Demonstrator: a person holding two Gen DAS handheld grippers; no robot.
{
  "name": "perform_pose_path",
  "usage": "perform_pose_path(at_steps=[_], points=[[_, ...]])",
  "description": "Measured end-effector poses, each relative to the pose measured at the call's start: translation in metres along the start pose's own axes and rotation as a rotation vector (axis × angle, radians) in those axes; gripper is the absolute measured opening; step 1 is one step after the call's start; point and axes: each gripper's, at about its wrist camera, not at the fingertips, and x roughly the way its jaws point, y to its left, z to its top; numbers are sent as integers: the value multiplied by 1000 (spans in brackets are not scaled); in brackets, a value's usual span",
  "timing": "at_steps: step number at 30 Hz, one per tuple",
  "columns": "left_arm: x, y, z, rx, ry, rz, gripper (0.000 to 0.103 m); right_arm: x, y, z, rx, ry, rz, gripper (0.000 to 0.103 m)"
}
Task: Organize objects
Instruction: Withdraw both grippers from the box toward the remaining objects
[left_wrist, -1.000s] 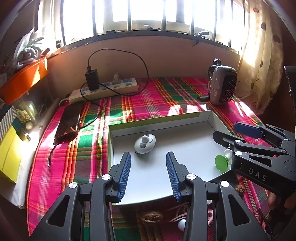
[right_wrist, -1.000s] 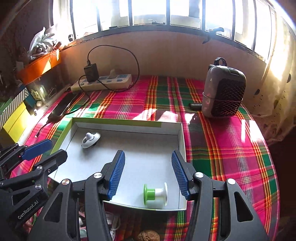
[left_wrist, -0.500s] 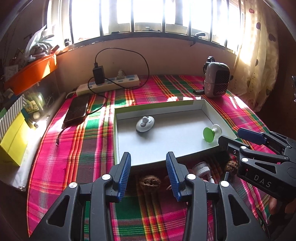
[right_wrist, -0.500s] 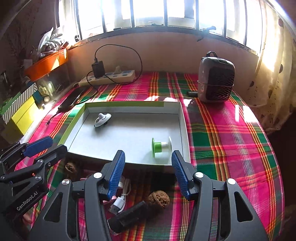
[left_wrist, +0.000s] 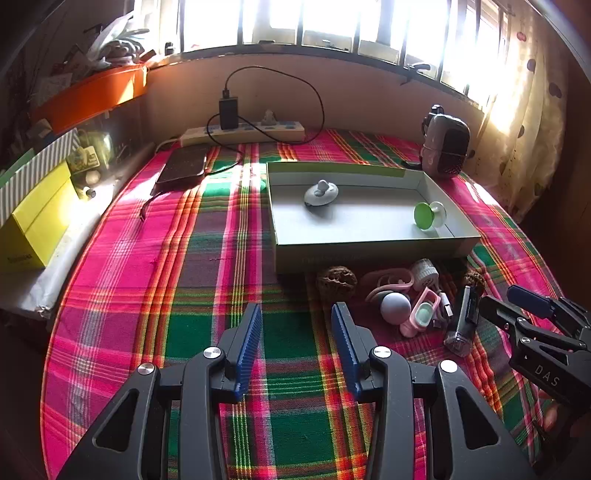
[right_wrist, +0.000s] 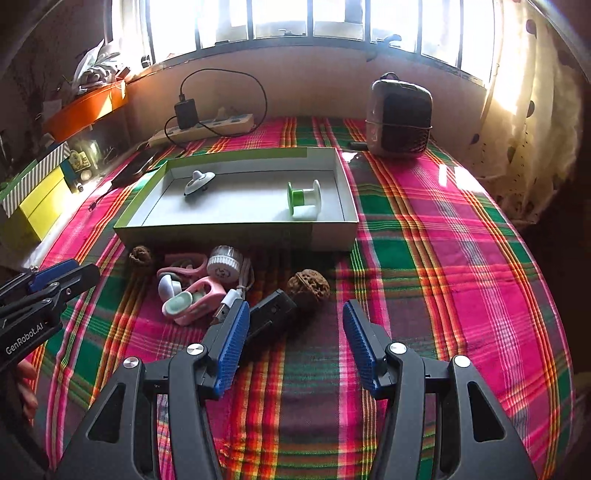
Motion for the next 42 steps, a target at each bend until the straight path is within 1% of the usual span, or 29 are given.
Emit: perform_pose_path(at_steps=[6, 9, 12, 14, 18, 20, 24, 27, 32, 34, 36, 38, 40, 42], points=[[-1, 5, -14, -1, 23, -11, 38, 6, 10, -7, 21, 26, 19, 54], [0, 7, -18, -9, 32, -15, 38, 11, 14, -5, 34, 32, 24, 59], [2, 7, -19, -6, 41, -16, 38, 12, 18, -4, 31, 33, 13, 59], [3, 6, -19, -4, 44, -16, 38, 13, 17, -3, 36, 32, 27, 59], [6, 5, -18, 1, 52, -12, 38, 20, 19, -4, 38, 61, 36, 59], [8, 4, -17, 1, 58, -9, 38, 22, 21, -6, 21, 72, 32, 59], [15, 3, -15, 2, 78, -14, 38, 17, 19, -8, -3, 54, 4, 62], [20, 1, -12, -3, 87, -25, 38, 16, 11, -11, 2, 57, -25, 63], [24, -1, -8, -2, 93, -41, 38, 17, -2, -18, 11, 74, -39, 63], [26, -3, -5, 1, 95, -47, 38, 19, -7, -20, 19, 84, -38, 63], [28, -4, -2, 3, 95, -58, 38, 19, -9, -21, 13, 77, -36, 63], [30, -5, 3, -3, 98, -81, 38, 19, -10, -21, -7, 76, -27, 63], [33, -5, 7, -5, 104, -99, 38, 20, -9, -20, -37, 75, -3, 63], [37, -5, 10, 5, 110, -85, 38, 22, -9, -18, -56, 76, 28, 63]])
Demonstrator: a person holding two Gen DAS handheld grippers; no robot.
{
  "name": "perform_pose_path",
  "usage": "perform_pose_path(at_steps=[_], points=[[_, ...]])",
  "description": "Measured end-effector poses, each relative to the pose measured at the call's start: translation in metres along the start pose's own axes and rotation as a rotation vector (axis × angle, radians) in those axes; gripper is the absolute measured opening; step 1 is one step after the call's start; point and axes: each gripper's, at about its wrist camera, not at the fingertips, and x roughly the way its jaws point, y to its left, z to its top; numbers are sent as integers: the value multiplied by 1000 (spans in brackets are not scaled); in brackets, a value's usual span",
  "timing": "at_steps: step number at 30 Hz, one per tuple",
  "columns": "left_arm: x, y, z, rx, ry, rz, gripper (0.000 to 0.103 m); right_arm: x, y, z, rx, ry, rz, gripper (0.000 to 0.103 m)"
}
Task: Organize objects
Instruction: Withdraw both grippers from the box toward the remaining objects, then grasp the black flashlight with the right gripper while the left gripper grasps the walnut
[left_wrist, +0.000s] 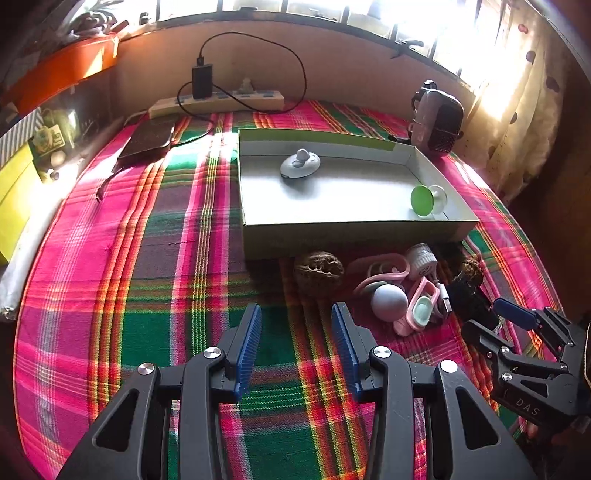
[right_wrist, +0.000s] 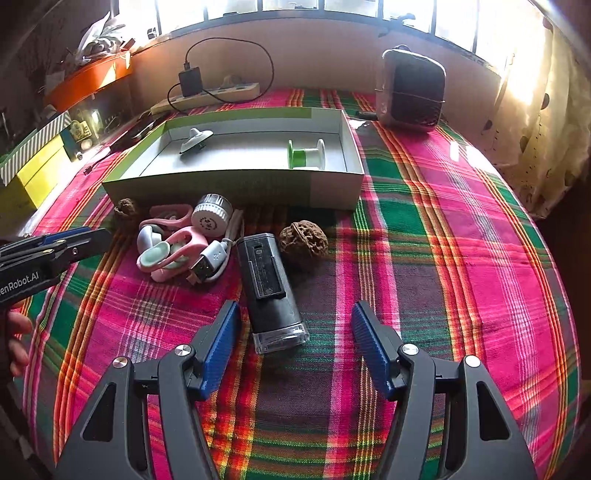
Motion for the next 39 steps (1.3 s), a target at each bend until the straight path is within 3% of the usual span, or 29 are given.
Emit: perform_pose_path(at_steps=[11, 19, 32, 35, 39], points=[[18, -1, 16, -6, 17, -63, 38, 9, 1, 11, -81, 21, 42, 63], [29, -14, 25, 41, 25, -23, 38, 12, -2, 13, -83, 14, 65, 63], [30, -15, 26, 25, 17, -4, 37, 12, -2, 14, -99, 6, 69, 63], [29, -14, 24, 22, 13, 8, 32, 12, -2, 14, -98, 3, 69, 63], [28, -12, 23, 21, 12, 9, 28, 10, 0, 13, -106, 0, 73, 53]])
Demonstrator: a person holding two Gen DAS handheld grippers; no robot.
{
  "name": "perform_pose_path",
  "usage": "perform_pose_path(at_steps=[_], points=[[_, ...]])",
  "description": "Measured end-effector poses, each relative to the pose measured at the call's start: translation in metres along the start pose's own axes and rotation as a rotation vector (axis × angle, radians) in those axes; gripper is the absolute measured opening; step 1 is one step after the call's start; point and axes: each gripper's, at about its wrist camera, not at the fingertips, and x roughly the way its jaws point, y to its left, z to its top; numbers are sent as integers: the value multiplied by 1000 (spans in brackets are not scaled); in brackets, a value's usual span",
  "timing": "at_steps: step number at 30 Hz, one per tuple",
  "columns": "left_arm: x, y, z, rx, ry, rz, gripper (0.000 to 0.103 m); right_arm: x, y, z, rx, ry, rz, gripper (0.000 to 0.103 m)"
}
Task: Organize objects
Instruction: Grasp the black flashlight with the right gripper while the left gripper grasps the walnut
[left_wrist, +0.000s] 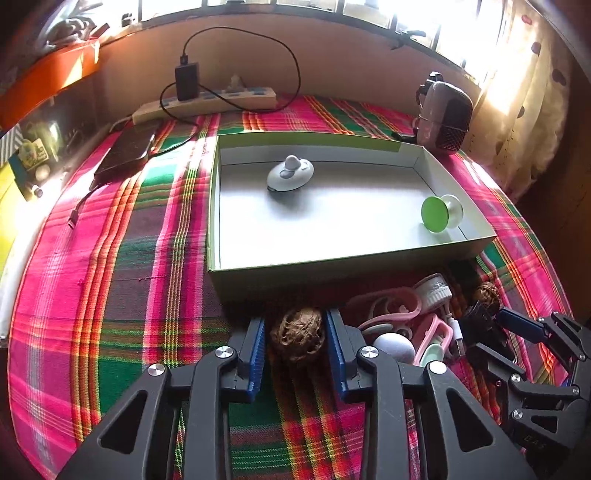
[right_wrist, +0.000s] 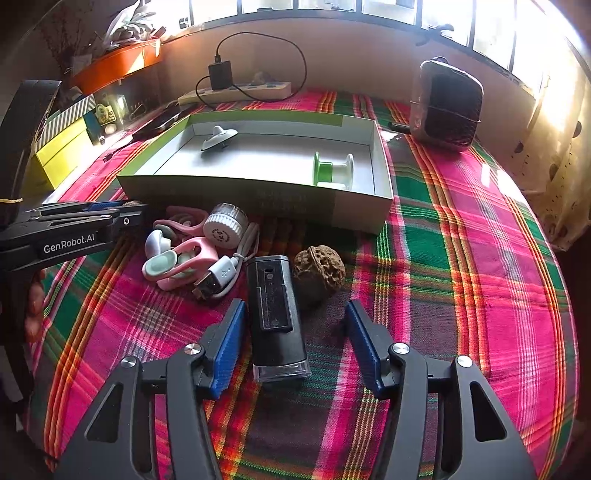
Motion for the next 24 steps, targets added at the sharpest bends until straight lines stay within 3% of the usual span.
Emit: perform_pose_path(at_steps=[9, 24], points=[[-2, 0, -3, 2, -6, 3, 27, -2, 8, -1, -23, -10, 18, 29], [-2, 0, -4, 7, -13, 17, 27, -2, 8, -1, -17, -12, 22, 29]])
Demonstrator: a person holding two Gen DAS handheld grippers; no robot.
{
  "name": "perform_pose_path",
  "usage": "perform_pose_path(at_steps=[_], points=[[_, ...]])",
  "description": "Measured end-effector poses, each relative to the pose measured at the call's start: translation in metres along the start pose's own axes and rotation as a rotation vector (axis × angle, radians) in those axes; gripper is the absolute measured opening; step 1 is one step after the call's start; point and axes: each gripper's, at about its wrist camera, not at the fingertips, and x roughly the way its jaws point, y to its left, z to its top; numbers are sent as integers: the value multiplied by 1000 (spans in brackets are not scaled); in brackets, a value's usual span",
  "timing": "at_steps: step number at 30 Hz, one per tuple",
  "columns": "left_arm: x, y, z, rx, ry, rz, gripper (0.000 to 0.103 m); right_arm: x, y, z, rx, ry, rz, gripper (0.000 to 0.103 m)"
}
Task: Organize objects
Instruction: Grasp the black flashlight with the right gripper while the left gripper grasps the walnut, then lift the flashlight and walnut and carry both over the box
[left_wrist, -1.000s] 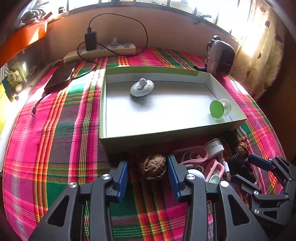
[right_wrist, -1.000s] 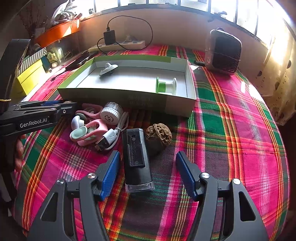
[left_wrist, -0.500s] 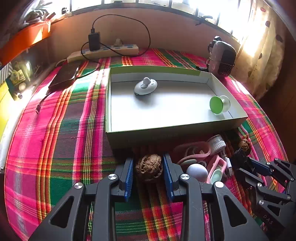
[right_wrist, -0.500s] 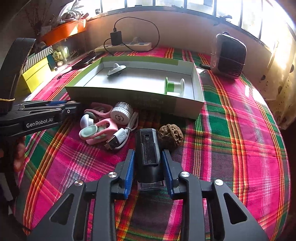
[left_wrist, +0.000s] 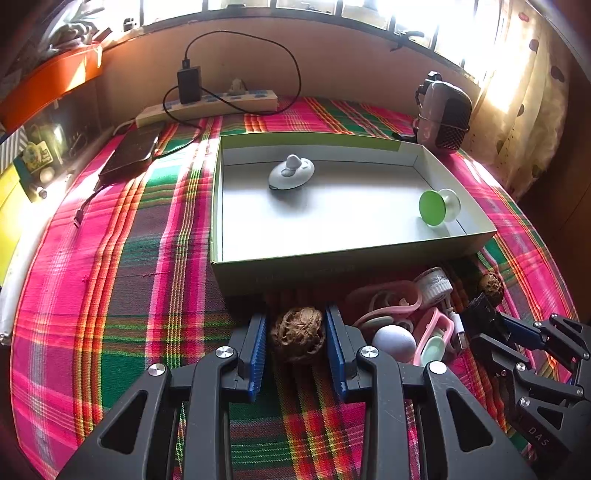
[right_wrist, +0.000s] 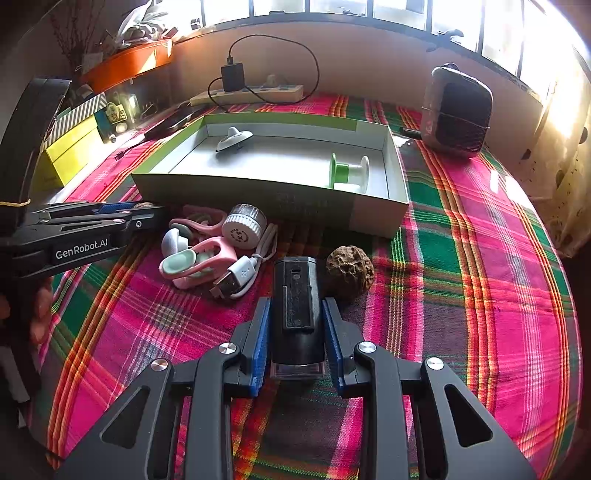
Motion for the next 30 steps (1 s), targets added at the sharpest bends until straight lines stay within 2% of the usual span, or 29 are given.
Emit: perform_pose_path(at_steps=[16, 30], points=[[-1, -2, -1, 8, -4, 15, 27, -3, -2, 1, 15, -7, 2, 29], [-25, -7, 4, 22, -37, 1, 27, -18, -2, 17, 18, -48, 25, 29]])
